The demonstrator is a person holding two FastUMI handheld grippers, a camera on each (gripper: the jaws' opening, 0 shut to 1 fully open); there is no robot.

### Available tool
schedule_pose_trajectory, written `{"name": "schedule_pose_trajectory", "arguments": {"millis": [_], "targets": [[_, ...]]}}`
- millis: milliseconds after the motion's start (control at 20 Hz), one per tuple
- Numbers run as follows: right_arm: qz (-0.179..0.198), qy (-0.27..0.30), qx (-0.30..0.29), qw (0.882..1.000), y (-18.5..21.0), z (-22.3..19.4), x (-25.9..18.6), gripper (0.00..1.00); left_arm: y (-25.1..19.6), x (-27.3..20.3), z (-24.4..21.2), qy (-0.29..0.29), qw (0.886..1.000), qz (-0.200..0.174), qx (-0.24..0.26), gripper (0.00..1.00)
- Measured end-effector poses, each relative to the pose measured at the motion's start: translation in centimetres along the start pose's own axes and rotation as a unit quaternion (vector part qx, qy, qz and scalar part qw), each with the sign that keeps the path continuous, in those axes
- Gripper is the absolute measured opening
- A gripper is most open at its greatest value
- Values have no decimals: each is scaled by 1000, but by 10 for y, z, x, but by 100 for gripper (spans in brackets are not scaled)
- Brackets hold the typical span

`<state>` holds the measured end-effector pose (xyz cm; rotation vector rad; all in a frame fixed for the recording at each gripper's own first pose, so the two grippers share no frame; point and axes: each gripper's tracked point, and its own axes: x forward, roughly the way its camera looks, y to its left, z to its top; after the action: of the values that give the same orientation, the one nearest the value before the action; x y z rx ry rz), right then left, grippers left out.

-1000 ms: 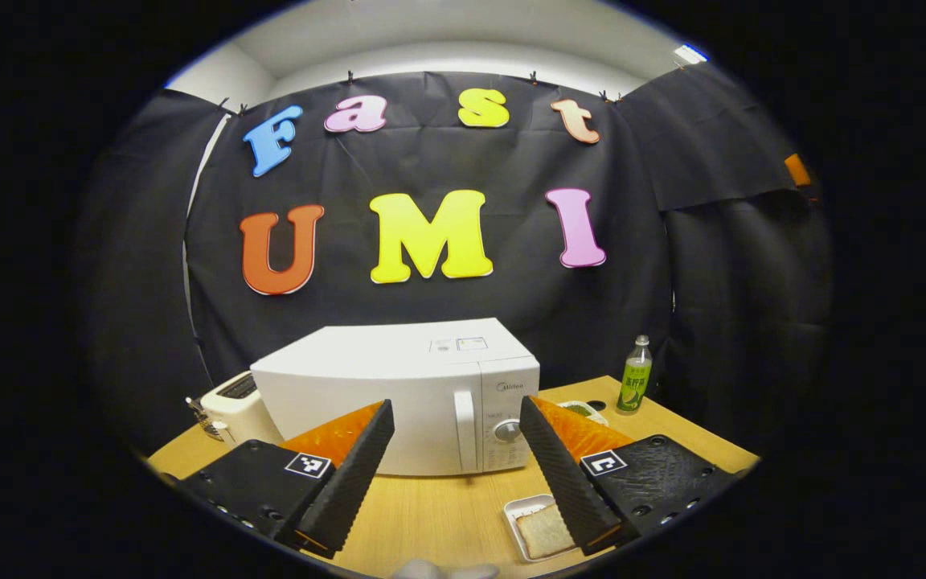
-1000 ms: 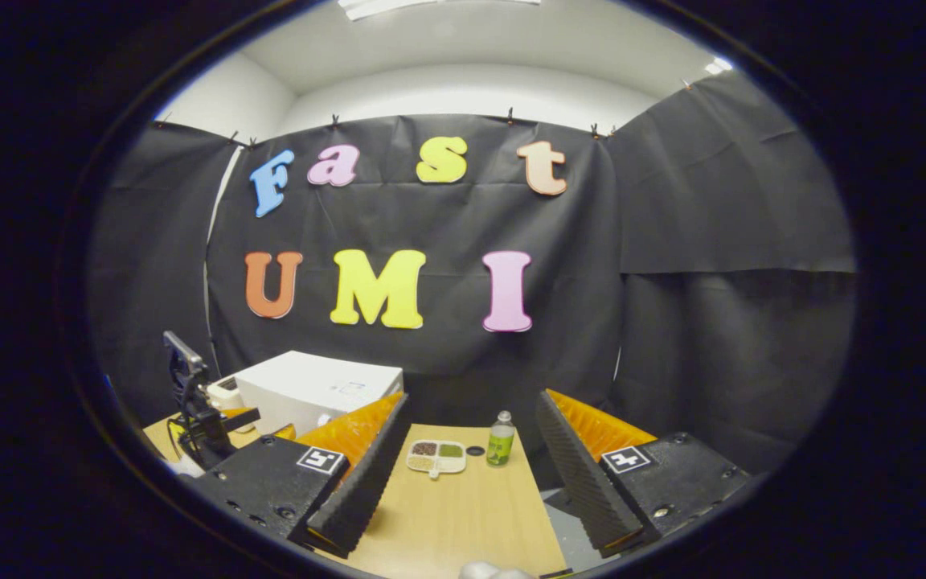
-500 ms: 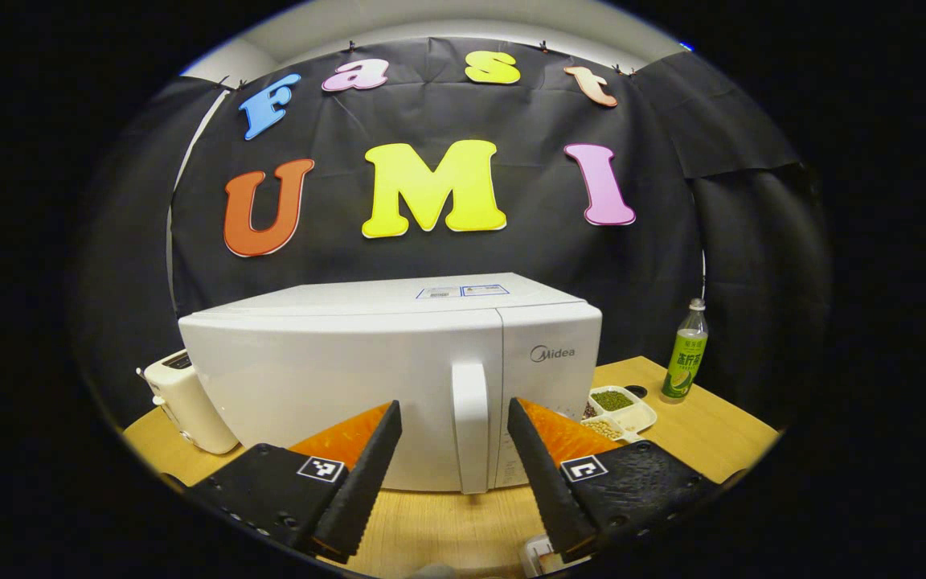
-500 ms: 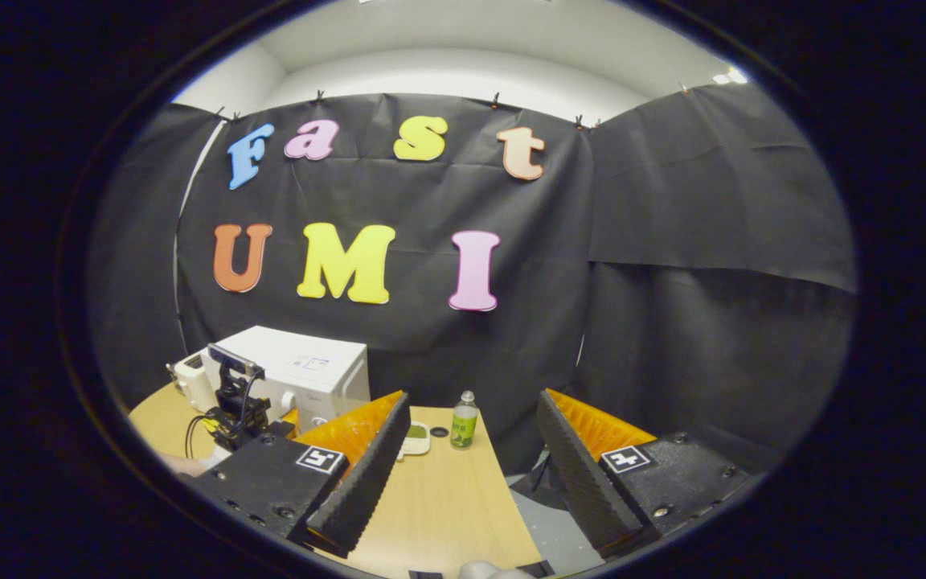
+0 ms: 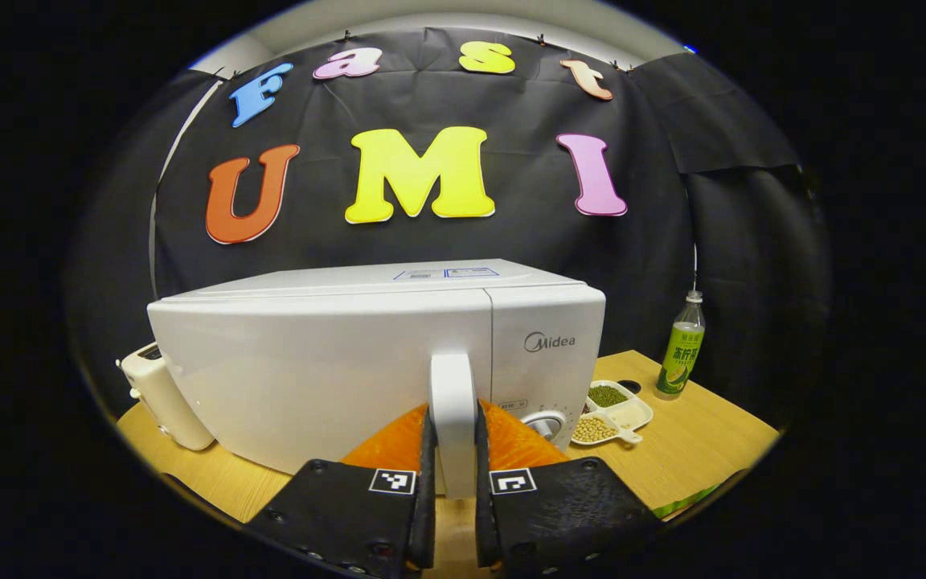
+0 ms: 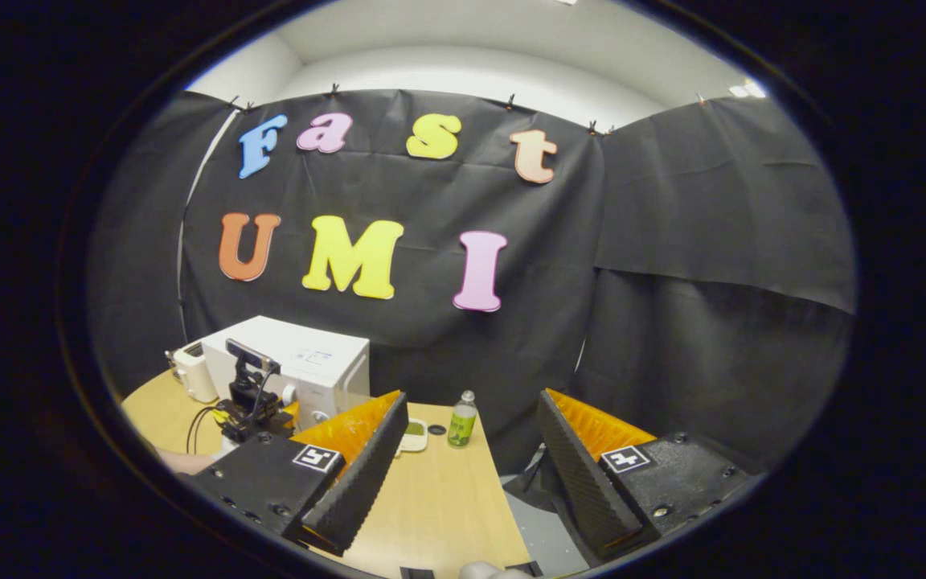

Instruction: Open the microwave oven with the left hand, put the food in, and close the microwave oven.

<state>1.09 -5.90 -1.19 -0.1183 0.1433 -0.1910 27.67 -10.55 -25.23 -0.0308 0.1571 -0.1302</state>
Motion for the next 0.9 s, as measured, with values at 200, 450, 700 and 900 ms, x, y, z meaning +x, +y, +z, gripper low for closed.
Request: {"name": "schedule_pose_trajectory", "arguments": {"millis": [200, 450, 700, 900], "targets": [[20, -6, 0, 1000, 12, 4, -2, 96, -2, -3, -2, 16, 999, -16, -23, 4], [48, -17, -2, 999, 34, 7, 1, 96, 3, -51, -13, 15, 999, -34, -12, 4], [106, -12, -3, 994, 78, 2, 5, 100, 22, -105, -24, 31, 999, -41, -7, 6], [140, -12, -1, 990, 100, 1, 2, 100, 59, -139, -21, 19, 1000, 3, 9, 28]]}}
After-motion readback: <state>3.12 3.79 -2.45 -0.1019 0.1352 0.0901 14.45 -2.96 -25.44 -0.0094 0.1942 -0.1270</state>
